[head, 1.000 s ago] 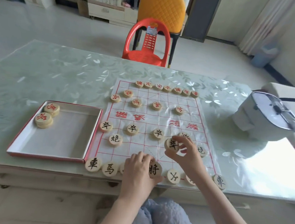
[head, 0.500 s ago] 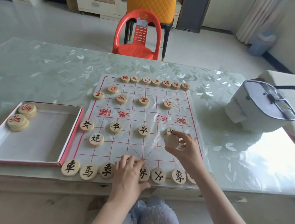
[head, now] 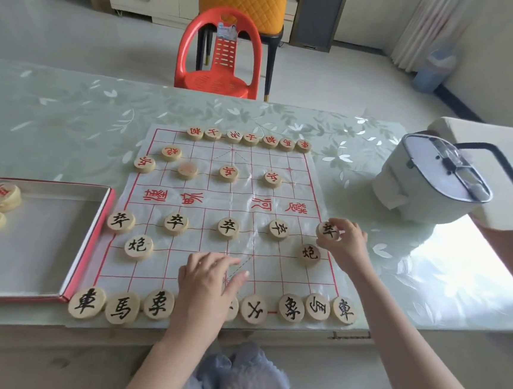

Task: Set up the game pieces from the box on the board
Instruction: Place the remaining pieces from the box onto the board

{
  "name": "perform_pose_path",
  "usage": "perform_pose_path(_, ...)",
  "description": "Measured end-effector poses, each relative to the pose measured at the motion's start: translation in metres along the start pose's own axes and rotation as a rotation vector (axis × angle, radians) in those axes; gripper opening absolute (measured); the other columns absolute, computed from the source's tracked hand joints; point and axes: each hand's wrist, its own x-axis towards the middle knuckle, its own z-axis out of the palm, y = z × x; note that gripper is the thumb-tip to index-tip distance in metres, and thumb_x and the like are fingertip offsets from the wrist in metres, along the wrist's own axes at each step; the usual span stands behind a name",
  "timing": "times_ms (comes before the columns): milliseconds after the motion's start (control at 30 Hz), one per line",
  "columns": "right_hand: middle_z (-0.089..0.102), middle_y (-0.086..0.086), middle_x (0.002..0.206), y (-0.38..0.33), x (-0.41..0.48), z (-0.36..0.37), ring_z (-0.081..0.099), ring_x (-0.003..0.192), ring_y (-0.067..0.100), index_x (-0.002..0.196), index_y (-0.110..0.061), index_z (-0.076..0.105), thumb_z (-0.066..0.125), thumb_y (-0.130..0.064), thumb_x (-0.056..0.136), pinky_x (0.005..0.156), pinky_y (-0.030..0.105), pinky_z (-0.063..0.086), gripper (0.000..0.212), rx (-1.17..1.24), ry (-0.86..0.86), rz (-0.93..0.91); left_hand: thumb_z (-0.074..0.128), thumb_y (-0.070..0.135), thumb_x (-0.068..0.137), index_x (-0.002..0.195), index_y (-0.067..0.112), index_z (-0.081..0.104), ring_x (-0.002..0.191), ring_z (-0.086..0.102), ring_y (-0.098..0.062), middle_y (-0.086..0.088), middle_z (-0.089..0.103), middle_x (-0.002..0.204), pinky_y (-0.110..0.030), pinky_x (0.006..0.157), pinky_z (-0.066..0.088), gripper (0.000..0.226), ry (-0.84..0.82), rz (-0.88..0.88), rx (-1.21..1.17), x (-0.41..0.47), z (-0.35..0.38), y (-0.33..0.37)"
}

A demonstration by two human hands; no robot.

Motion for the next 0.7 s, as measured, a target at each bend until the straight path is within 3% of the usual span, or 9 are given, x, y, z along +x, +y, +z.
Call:
perform_pose_path(167, 0.050, 0.013, 0.122, 0.007, 0.008, 0.000, 0.035, 0.116, 0.029, 0.128, -0.012, 0.052, 0.070, -0.012, 0.076, 0.085, 0.027, 0.030, 0.055, -0.025, -0.026, 0.008, 0.057, 0.033, 0.087, 0.111, 0.022, 0.065, 0.112, 0.047, -0.022, 0.004, 0.064, 0.110, -0.028, 0.088, 0.029, 0.027, 0.038, -0.017, 0.002, 0.022, 0.007, 0.006)
perform_pose_path(333, 0.051, 0.013, 0.123, 0.011, 0.011, 0.002, 0.036, 0.117, 0.029, 0.129, -0.012, 0.052, 0.070, -0.009, 0.076, 0.087, 0.029, 0.030, 0.056, -0.085, -0.067, -0.010, 0.060, 0.029, 0.086, 0.108, 0.022, 0.066, 0.110, 0.048, -0.021, 0.004, 0.065, 0.107, -0.027, 0.087, 0.028, 0.024, 0.044, -0.032, -0.005, 0.023, 0.009, 0.002)
perform_pose_path(533, 0.051, 0.011, 0.123, 0.014, 0.009, -0.004, 0.044, 0.118, 0.031, 0.129, -0.013, 0.052, 0.074, -0.012, 0.074, 0.099, 0.045, 0.040, 0.059, -0.076, -0.083, 0.003, 0.059, 0.026, 0.087, 0.110, 0.022, 0.065, 0.108, 0.046, -0.020, 0.005, 0.064, 0.109, -0.027, 0.086, 0.028, 0.024, 0.071, -0.076, 0.001, 0.018, -0.001, -0.017)
perform_pose_path(700, 0.055, 0.008, 0.123, -0.007, -0.004, -0.009, 0.049, 0.112, 0.023, 0.124, -0.013, 0.055, 0.067, -0.008, 0.080, 0.087, 0.029, 0.039, 0.046, -0.024, -0.025, -0.117, 0.059, 0.025, 0.087, 0.109, 0.021, 0.066, 0.107, 0.048, -0.023, 0.001, 0.065, 0.108, -0.029, 0.087, 0.030, 0.023, 0.102, -0.116, 0.013, 0.023, -0.021, -0.035)
